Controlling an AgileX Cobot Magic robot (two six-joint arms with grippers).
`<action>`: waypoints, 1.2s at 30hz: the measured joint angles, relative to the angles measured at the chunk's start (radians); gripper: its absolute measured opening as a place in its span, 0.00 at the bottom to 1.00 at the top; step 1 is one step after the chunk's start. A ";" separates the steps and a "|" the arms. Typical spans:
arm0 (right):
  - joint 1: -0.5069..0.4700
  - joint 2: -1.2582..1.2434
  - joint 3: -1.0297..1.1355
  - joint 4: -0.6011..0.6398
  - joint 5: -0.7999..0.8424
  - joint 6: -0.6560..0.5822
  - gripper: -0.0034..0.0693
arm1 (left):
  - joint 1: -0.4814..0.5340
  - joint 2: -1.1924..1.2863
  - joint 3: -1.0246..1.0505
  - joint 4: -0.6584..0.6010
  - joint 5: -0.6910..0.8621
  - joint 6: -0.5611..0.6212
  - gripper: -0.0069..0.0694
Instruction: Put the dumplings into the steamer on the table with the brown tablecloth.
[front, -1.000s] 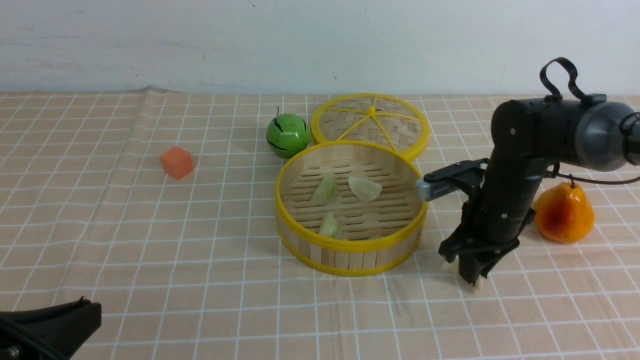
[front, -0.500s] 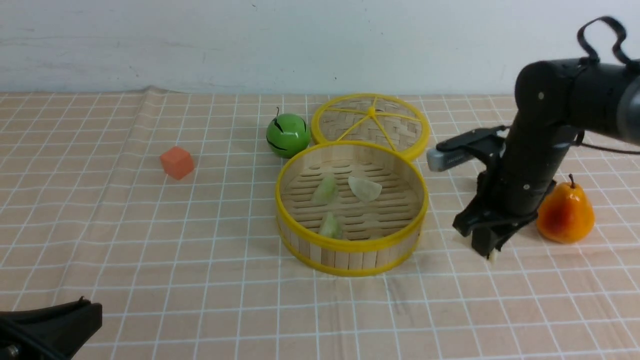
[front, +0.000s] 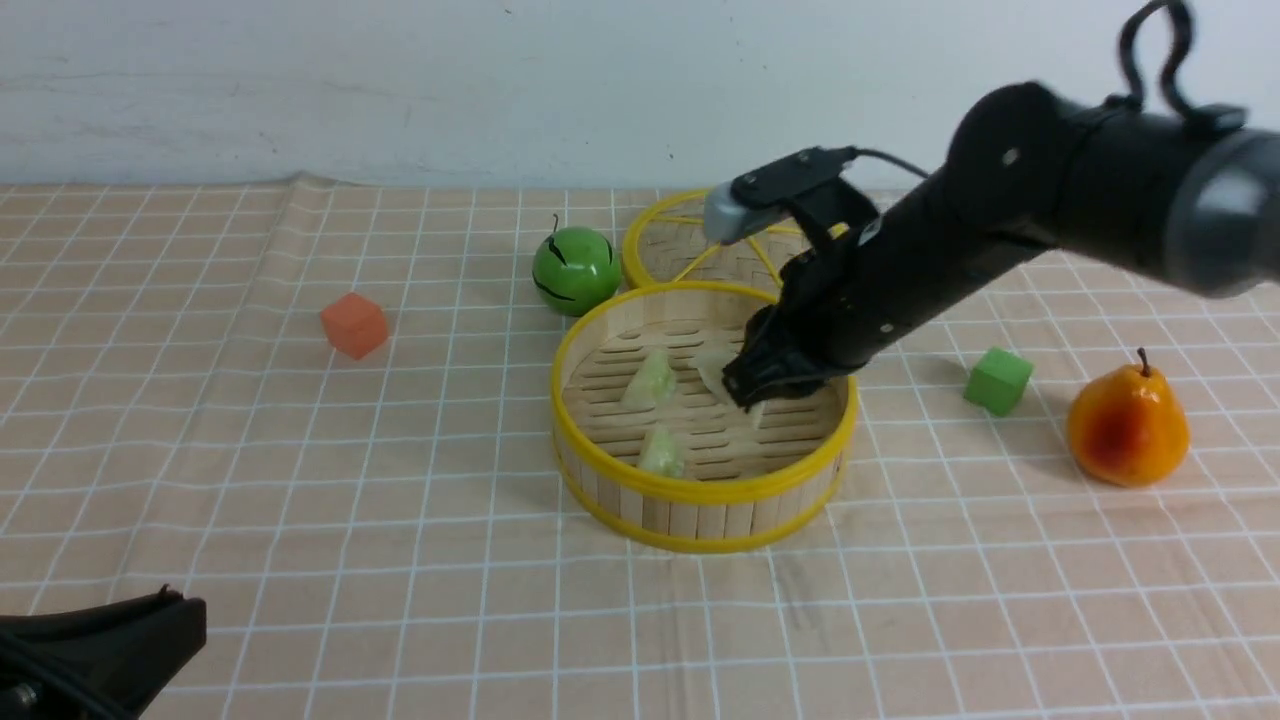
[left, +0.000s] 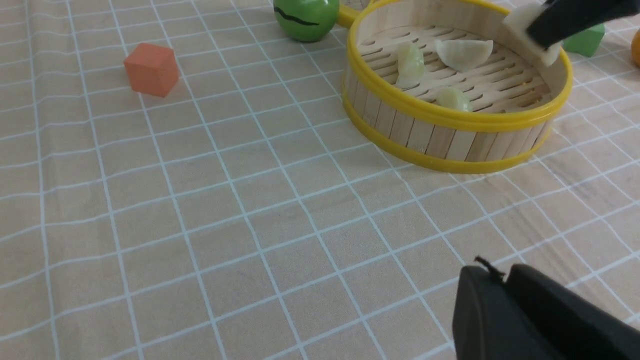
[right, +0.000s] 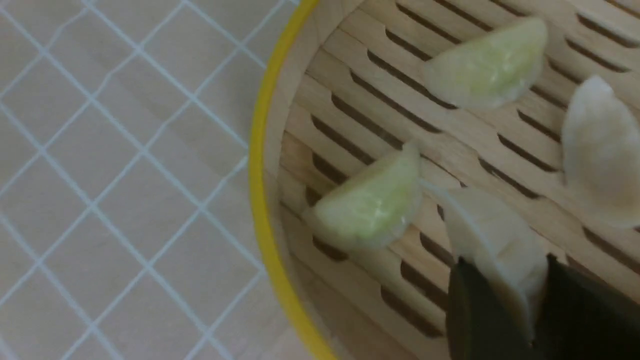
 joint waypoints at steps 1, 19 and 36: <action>0.002 0.022 0.000 0.002 -0.020 -0.003 0.27 | 0.000 0.000 0.000 0.000 0.000 0.000 0.17; -0.036 -0.128 -0.185 -0.282 0.287 0.267 0.62 | 0.000 0.000 0.000 -0.004 0.015 0.000 0.19; -0.152 -1.062 0.365 -0.462 0.088 0.445 0.02 | 0.000 0.000 0.000 -0.046 0.015 0.000 0.19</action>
